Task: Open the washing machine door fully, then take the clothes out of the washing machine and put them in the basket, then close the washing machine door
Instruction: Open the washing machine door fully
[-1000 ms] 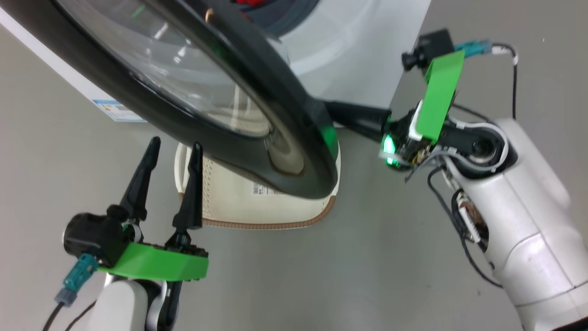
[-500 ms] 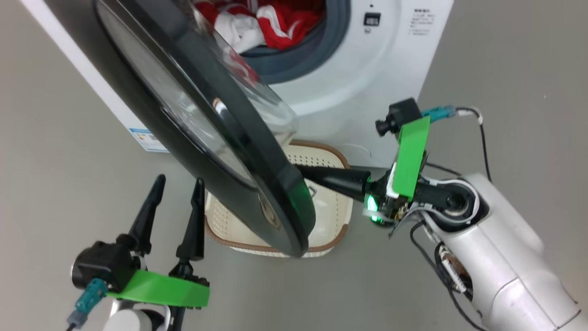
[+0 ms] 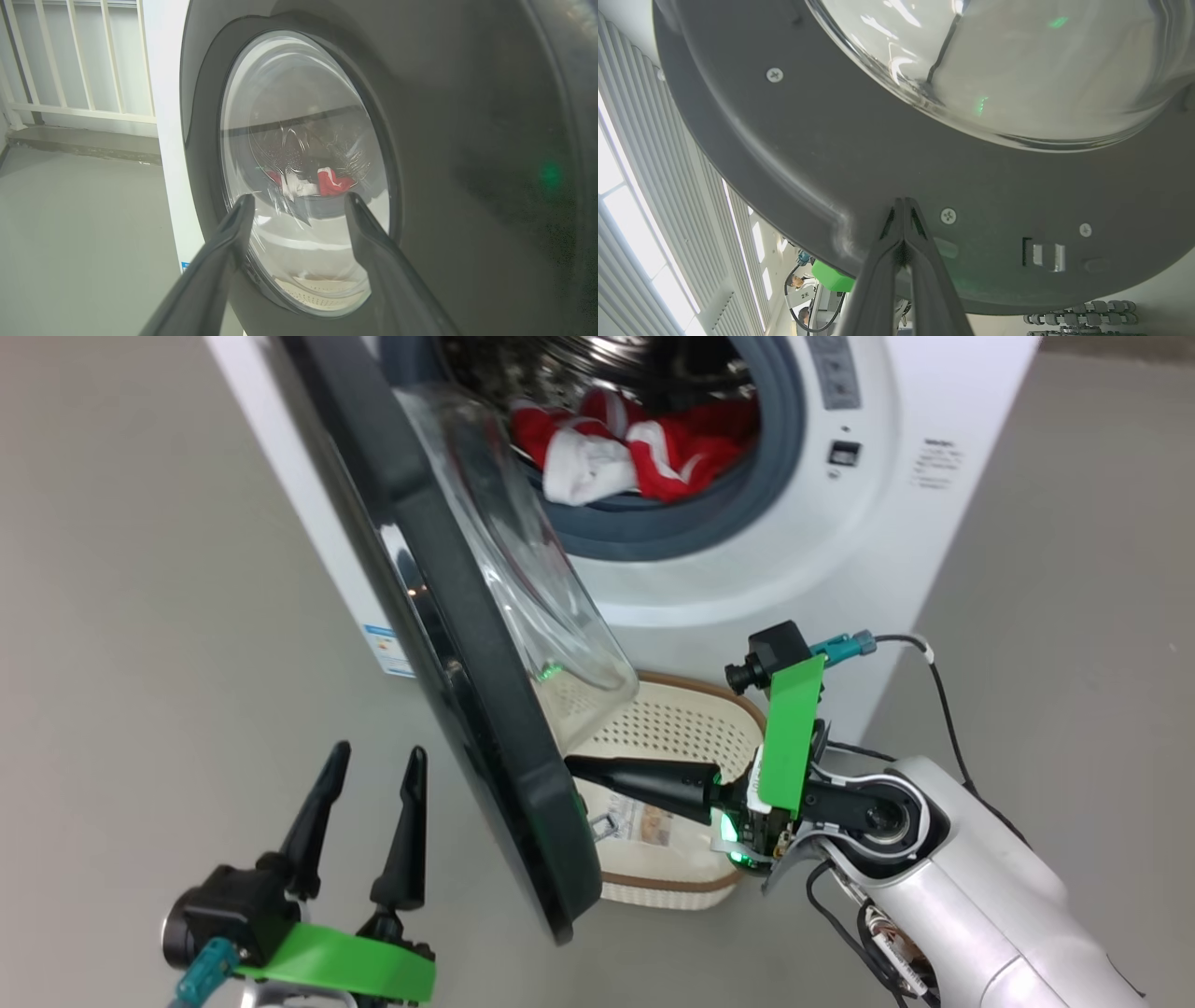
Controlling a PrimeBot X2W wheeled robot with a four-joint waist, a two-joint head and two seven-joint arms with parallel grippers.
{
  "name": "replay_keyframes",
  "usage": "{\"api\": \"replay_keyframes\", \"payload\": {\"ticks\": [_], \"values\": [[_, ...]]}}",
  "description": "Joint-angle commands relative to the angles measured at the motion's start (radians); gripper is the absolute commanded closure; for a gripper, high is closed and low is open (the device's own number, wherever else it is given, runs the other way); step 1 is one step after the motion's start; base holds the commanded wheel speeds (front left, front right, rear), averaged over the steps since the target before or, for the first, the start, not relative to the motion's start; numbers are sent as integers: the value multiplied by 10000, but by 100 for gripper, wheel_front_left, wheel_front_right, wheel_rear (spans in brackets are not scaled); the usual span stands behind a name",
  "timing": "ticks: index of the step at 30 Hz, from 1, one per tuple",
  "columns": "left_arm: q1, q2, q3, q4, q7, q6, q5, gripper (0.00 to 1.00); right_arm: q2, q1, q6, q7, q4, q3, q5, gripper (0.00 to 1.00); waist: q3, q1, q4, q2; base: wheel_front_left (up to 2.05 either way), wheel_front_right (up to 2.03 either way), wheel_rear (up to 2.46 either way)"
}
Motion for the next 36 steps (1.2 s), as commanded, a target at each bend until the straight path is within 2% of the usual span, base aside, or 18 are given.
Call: {"api": "replay_keyframes", "payload": {"ticks": [1,21,36], "values": [[18,173,265,-165,-48,68,-67,0,278,85,79,-66,-250,162,134,100,-396,0,473,0,0,0,0],[377,173,236,-75,-48,124,-24,0,279,439,79,-687,45,579,470,100,-1028,0,1827,0,0,0,0],[605,173,410,-191,-48,181,-6,0,279,414,79,-926,228,534,388,100,-1102,0,1840,0,0,0,0]]}}
